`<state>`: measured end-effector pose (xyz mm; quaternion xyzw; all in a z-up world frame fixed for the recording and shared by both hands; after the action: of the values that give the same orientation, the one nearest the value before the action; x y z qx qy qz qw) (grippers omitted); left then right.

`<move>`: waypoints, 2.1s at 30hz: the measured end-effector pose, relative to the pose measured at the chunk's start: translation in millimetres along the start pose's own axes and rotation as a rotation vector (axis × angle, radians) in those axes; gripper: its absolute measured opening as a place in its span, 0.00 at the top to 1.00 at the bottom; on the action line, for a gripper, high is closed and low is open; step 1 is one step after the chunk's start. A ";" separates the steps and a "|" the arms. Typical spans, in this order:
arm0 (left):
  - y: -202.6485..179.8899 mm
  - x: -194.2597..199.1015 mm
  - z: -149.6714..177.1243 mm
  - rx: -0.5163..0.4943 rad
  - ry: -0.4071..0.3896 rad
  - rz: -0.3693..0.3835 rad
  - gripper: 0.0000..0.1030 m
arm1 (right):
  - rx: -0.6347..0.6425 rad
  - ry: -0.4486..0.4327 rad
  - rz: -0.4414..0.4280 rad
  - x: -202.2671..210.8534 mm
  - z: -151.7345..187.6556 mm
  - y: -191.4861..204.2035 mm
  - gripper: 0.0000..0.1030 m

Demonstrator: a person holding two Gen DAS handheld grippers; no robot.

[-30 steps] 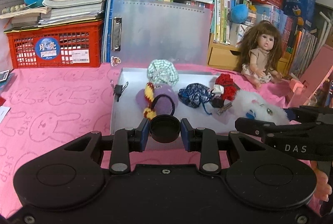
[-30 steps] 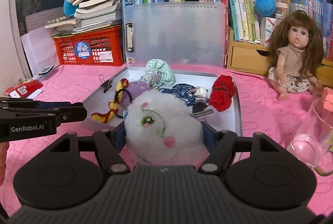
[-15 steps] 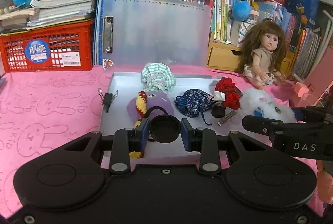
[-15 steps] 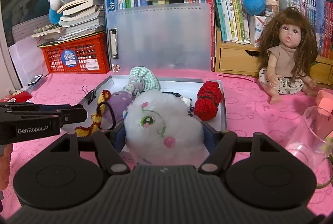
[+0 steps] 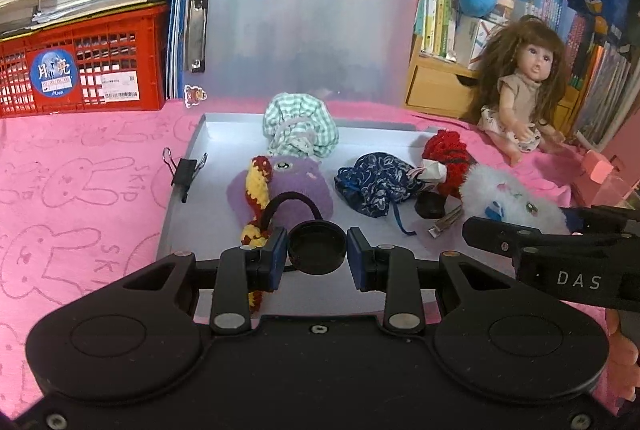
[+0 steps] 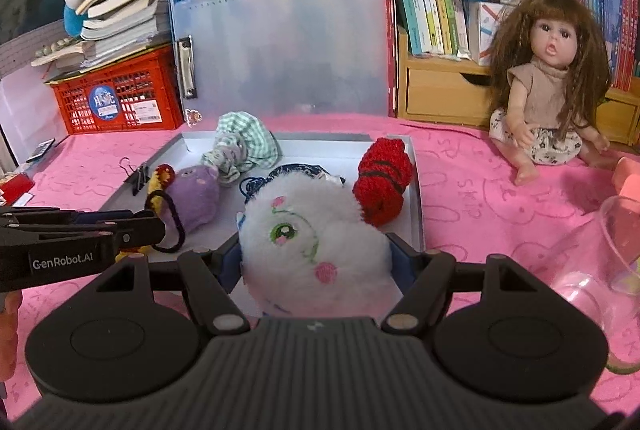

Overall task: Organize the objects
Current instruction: 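Lower the lid and white fluffy toy into the tray with both tools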

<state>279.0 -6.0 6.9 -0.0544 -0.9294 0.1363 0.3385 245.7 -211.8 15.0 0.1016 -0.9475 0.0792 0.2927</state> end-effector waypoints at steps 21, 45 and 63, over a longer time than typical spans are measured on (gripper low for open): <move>-3.5 -35.3 2.4 -0.004 0.024 -0.028 0.70 | -0.016 0.046 0.002 -34.4 7.9 -3.1 0.28; -1.7 -52.1 7.3 -0.006 0.032 -0.042 0.70 | -0.015 0.067 -0.001 -47.9 14.0 -2.7 0.27; -1.6 -41.6 8.2 -0.006 0.003 -0.052 0.42 | -0.036 0.048 -0.017 -42.2 13.8 -3.4 0.11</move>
<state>305.5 -17.3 -24.2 -0.0317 -0.9305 0.1245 0.3430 273.1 -211.8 -20.0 0.1024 -0.9406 0.0621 0.3176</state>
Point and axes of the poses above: each gripper's, at about its wrist camera, not at the fingertips, and x roughly against the way its jaws point, y to its left, z to its underside, the point moved 4 cm from there along -x, roughly the way its jaws point, and after that the axes turned 12 degrees about x, right-handed, at the moved point
